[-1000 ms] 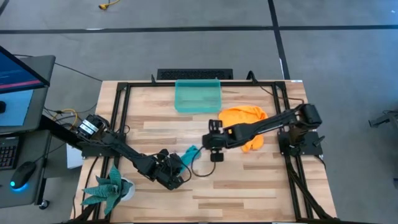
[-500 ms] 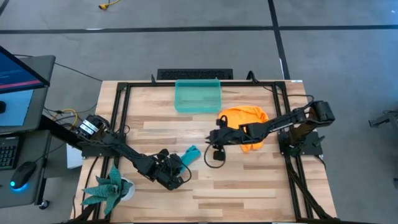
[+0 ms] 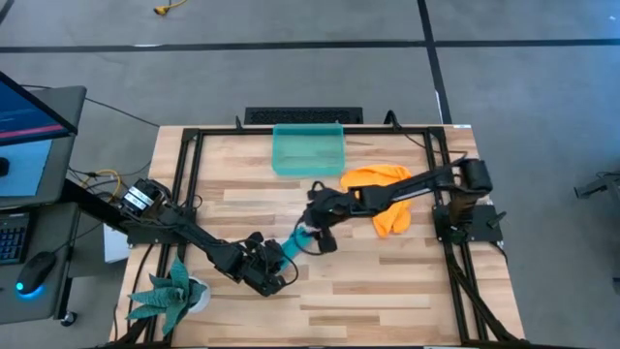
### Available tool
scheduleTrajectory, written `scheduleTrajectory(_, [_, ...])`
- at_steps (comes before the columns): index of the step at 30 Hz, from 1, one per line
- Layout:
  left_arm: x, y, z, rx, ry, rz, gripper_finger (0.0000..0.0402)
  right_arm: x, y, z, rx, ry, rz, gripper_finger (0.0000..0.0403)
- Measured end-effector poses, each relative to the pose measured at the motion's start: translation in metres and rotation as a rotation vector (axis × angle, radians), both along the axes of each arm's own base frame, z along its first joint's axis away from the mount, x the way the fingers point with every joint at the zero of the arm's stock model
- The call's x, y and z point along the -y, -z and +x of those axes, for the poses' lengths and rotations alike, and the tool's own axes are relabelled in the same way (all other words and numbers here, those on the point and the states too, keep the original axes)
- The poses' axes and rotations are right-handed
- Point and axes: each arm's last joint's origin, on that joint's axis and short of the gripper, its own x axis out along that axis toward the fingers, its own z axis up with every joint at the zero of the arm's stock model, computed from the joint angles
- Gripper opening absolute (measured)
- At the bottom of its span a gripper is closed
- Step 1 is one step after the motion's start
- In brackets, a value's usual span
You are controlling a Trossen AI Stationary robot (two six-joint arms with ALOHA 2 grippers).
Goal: Roll microfiber towels into tight, uniform cylinder then place into a basket
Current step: Put the blue microfiber cloth into the green bin
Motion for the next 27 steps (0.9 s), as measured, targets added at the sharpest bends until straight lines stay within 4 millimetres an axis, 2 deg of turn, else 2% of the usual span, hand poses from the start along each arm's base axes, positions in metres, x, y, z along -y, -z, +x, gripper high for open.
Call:
scheduleTrajectory(3, [0.000, 0.000, 0.000, 0.004, 0.000, -0.001, 0.0059, 0.000, 0.009, 0.017, -0.017, -0.001, -0.004, 0.0267])
scheduleTrajectory(7, [0.001, 0.000, 0.000, 0.007, 0.001, 0.003, 0.0059, 0.002, 0.024, 0.034, -0.093, -0.009, -0.020, 0.0270])
scheduleTrajectory(13, [0.001, 0.000, -0.001, 0.001, 0.025, 0.028, 0.0059, -0.002, 0.046, 0.044, -0.244, -0.091, 0.046, 0.0270])
scheduleTrajectory(18, [0.001, 0.000, -0.001, -0.006, 0.045, 0.044, 0.0059, -0.003, 0.060, 0.051, -0.320, -0.068, 0.079, 0.0264])
scheduleTrajectory(22, [0.001, 0.000, -0.001, -0.011, 0.066, 0.062, 0.0059, -0.005, 0.069, 0.054, -0.361, -0.071, 0.081, 0.0221])
scheduleTrajectory(27, [0.001, 0.000, -0.001, -0.019, 0.100, 0.104, 0.0059, -0.012, 0.069, 0.052, -0.378, -0.086, 0.081, 0.0119])
